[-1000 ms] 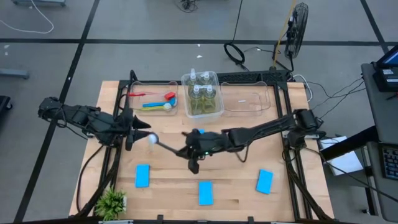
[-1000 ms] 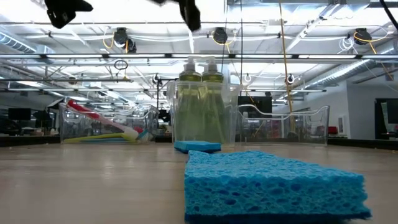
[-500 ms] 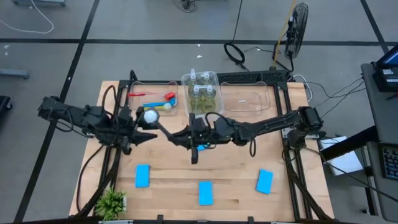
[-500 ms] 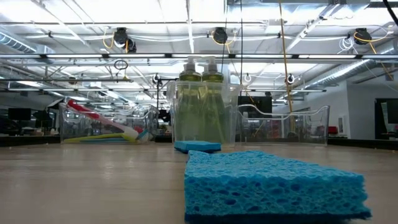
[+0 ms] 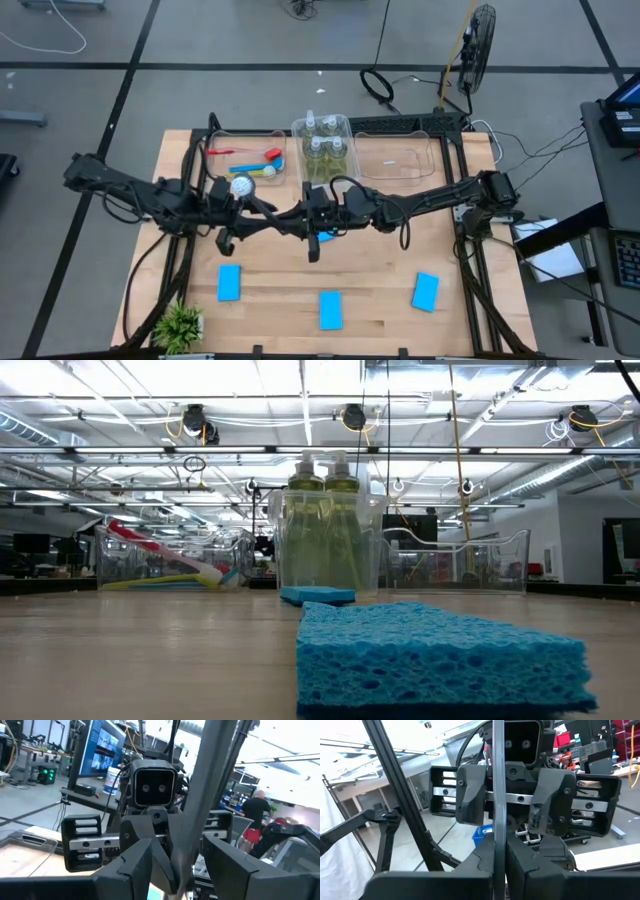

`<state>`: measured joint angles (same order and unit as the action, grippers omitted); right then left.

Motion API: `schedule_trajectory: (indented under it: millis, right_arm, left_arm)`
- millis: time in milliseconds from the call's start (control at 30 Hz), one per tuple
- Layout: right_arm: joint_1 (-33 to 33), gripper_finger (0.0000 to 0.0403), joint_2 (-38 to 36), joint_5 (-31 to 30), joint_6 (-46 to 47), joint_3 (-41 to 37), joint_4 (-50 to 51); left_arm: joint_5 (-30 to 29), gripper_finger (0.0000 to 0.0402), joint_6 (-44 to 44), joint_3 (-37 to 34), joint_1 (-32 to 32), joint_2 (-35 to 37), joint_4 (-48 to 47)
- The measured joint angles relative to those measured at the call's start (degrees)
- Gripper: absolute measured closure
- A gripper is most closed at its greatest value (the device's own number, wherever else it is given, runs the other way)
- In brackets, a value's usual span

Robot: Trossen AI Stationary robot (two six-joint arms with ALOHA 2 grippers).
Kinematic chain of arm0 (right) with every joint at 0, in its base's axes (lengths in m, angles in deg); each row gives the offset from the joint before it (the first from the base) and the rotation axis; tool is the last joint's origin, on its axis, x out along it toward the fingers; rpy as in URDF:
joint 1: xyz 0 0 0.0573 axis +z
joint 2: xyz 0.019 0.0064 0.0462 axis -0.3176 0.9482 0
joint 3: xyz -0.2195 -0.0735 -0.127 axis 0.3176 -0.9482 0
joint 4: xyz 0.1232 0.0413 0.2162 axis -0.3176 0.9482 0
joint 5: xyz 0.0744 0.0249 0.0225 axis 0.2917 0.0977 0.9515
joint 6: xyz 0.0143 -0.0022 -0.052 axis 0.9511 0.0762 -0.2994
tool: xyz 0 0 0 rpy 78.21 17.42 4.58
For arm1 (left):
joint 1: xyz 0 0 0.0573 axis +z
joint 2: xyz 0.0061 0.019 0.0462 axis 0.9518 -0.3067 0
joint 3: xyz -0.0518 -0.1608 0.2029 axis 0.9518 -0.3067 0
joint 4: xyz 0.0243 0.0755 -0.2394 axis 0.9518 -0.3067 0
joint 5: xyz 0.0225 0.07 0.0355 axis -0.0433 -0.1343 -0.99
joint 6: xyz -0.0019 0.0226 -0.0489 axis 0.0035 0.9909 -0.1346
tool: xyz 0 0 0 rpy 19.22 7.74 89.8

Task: Pick & Place Kitchen Sink Supplies
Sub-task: Put the black dish brush into the left transparent bin

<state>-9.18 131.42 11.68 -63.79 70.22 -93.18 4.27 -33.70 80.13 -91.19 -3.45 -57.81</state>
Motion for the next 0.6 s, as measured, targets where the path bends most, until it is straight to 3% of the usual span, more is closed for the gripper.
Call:
schedule_trajectory:
  millis: [200, 300, 467, 600]
  right_arm:
    - [0.0, 0.0395, 0.0, -0.13, 0.05, 0.0, 0.06]
    - [-0.02, 0.0395, 0.0, -0.16, -0.04, 0.0, 0.14]
    - [-0.02, 0.0395, 0.0, -1.2, 0.25, -0.07, 0.28]
    - [-0.07, 0.0395, -0.09, -1.08, 0.21, -0.09, 0.22]
  left_arm:
    - [-3.34, 0.0234, -0.59, 0.0, 0.0, -1.42, 0.55]
    - [-3.56, 0.0272, -0.72, 0.0, 0.0, -1.46, 0.61]
    - [-4.48, 0.0378, 0.42, 0.0, -0.04, -1.38, 1.22]
    - [-4.63, 0.0377, 0.07, 0.0, 0.01, -1.38, 1.68]
